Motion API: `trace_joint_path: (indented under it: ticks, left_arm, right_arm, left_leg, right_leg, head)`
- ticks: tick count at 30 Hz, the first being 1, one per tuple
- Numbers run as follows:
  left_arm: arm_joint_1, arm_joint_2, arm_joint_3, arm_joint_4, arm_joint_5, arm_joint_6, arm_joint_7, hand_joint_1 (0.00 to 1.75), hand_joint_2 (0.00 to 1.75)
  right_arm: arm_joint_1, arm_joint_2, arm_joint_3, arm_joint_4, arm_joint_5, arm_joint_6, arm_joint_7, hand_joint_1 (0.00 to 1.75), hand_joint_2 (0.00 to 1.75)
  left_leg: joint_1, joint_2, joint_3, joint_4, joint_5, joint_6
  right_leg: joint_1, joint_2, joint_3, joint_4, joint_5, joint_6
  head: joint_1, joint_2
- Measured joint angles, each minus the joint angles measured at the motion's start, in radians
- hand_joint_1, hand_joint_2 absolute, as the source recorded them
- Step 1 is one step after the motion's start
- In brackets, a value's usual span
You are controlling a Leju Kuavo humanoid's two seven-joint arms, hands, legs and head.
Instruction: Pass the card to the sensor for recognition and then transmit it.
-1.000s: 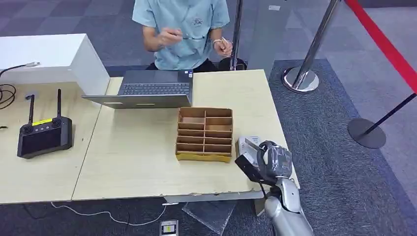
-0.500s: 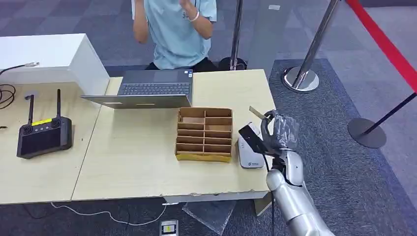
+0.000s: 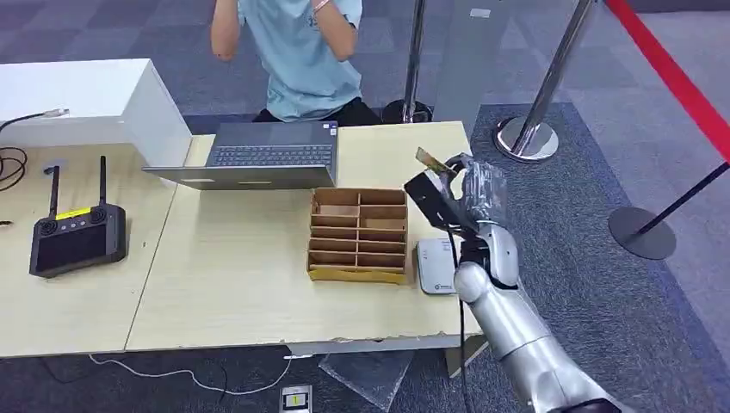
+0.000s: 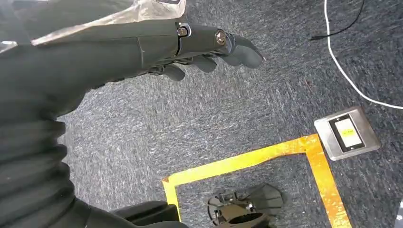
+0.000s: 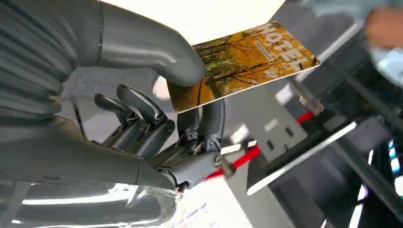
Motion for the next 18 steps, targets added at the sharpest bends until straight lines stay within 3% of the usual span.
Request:
trace_joint_path:
  ticks: [6,18]
  left_arm:
    - [0.001,0.0,-0.001,0.0,0.006,0.001,-0.004,0.0,1.75]
    - [0.001,0.001,-0.011,0.0,0.006,0.001,-0.004,0.0,1.75]
  right_arm:
    - [-0.021,-0.026,0.084,-0.008,-0.175,0.027,-0.03,1.75,1.75]
    - [-0.028,-0.055,0.153,-0.008,-0.189,0.028,-0.039,1.75,1.75]
  left_leg:
    - [0.0,0.0,0.0,0.0,0.0,0.0]
    - [0.0,0.0,0.0,0.0,0.0,0.0]
  right_leg:
    - [0.0,0.0,0.0,0.0,0.0,0.0]
    - [0.0,0.0,0.0,0.0,0.0,0.0]
  head:
    - [0.0,0.0]
    - [0.0,0.0]
